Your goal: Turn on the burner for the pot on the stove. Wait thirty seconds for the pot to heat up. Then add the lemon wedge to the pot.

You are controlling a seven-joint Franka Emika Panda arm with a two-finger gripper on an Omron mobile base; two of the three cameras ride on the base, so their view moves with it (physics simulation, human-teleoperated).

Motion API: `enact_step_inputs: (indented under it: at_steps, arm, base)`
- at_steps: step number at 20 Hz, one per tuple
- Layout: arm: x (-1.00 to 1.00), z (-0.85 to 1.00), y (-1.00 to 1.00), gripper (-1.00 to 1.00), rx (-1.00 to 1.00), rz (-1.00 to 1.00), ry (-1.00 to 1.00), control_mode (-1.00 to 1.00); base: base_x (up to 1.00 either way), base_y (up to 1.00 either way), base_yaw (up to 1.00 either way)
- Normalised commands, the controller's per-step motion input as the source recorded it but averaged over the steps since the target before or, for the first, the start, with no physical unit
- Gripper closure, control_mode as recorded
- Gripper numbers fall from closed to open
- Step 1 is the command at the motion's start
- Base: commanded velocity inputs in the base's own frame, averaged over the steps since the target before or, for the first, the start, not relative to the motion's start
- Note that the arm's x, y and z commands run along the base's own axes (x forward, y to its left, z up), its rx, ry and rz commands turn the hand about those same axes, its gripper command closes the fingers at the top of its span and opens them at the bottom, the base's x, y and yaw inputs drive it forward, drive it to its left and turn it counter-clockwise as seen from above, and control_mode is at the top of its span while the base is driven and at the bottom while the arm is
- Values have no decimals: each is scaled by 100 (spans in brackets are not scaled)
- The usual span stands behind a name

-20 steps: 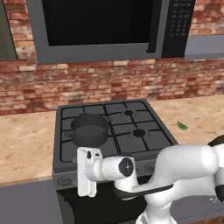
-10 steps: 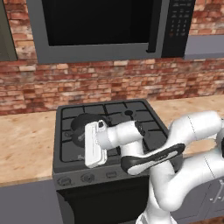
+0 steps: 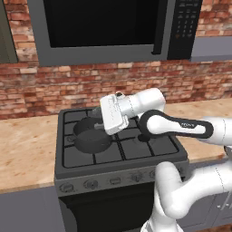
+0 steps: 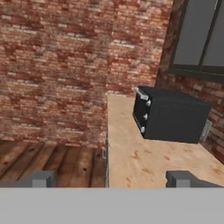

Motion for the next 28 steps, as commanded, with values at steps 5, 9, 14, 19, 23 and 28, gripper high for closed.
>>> enact_step_inputs:
  at_steps: [5, 9, 14, 19, 23, 28]
  arm:
    - [14, 84, -45, -100, 6, -3, 9, -100]
    - [50, 28, -89, -100, 0, -21, 16, -100]
    - [59, -2, -100, -100, -5, -34, 18, -100]
    - [54, -2, -100, -100, -10, -35, 27, -100]
    - [44, -4, -100, -100, -15, -33, 39, -100]
    - [17, -27, -100, -100, -19, -29, 40, -100]
  base:
    - [0, 0, 0]
    - [0, 0, 0]
    - [0, 0, 0]
    - [0, 0, 0]
    - [0, 0, 0]
    - [0, 0, 0]
